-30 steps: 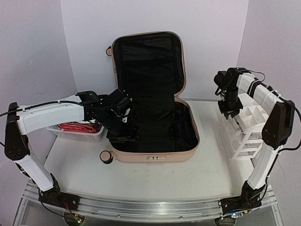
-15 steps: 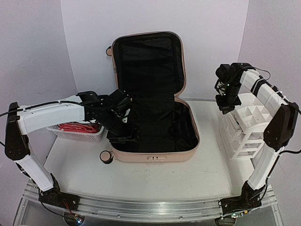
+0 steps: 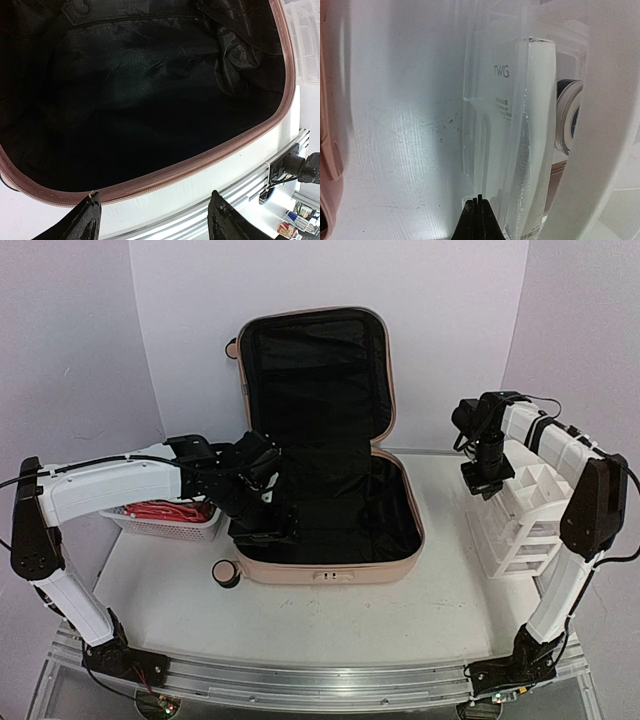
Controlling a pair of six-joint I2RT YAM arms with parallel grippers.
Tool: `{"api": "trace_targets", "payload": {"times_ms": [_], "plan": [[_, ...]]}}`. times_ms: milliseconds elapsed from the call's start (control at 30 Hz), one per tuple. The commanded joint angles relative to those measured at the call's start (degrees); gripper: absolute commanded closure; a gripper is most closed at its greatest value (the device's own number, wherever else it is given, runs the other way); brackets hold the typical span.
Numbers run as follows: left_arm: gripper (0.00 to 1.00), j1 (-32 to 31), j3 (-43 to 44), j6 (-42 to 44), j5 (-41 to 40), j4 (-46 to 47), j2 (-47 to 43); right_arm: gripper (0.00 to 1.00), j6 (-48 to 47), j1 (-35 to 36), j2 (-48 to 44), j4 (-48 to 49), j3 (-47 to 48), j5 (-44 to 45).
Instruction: Open, take out, and arrange the luggage
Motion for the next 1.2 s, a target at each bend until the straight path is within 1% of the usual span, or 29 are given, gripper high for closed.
{"api": "trace_targets", "payload": {"times_ms": [0, 100, 233, 400, 467, 533, 600, 733, 867, 933, 1000, 1033, 1133, 1167], "plan": [[0.26, -0.5, 0.8, -0.5, -0.2, 2.0, -0.8, 1.00, 2.1, -1.5, -0.9, -2.6, -1.5, 11.9], [0.26, -0.6, 0.5, -0.7, -0.2, 2.0, -0.7, 1.00, 1.5, -2.3, -0.3, -1.2, -2.6, 15.4], [0.26, -0.8, 0.4, -0.6, -0.1, 2.0, -0.5, 1.00, 3.4, -2.9, 1.3, -1.3, -2.6, 19.0], [0.26, -1.0, -0.2, -0.7, -0.5, 2.0, -1.0, 1.00, 3.4, -2.8, 0.5, -0.2, -2.5, 18.8], [0.26, -1.0, 0.0, -0.5, -1.0, 2.0, -1.2, 1.00, 2.6, -2.8, 0.4, 0.2, -1.4, 15.3], [0.26, -0.9, 0.3, -0.4, -1.9, 2.1, -1.5, 1.00, 1.5, -2.8, 0.0, 0.8, 0.4, 9.4], [0.26, -0.9, 0.9, 0.0, -3.6, 2.1, -2.0, 1.00, 0.0, -2.8, -0.3, 1.6, 2.6, 1.5], [0.25, 1.3, 3.7, 1.8, -6.3, 2.0, -2.9, 0.93, -0.6, -2.8, -0.5, 4.0, 6.1, -13.9], [0.25, 4.5, 5.7, 3.8, -7.5, 2.0, -3.8, 0.91, 1.9, -2.6, -1.6, 6.8, 5.4, -26.3], [0.26, 4.6, 5.4, 3.8, -8.6, 2.0, -5.1, 0.90, 3.1, -1.9, -2.7, 7.7, 3.7, -28.4], [0.26, 4.6, 3.7, 3.0, -10.0, 1.8, -7.3, 0.87, 3.1, -0.4, -4.4, 8.5, 0.9, -27.8], [0.26, 4.6, 2.5, 2.4, -11.1, 1.7, -9.0, 0.87, 2.9, 0.2, -5.7, 9.3, -0.1, -27.7], [0.26, 4.6, -2.2, 1.0, -15.7, 1.7, -15.4, 0.83, 2.7, 1.2, -11.1, 13.6, -7.1, -27.3], [0.26, 4.6, -3.8, 1.1, -17.0, 1.7, -17.6, 0.78, 2.5, 1.2, -12.9, 15.3, -9.3, -27.5]]}}
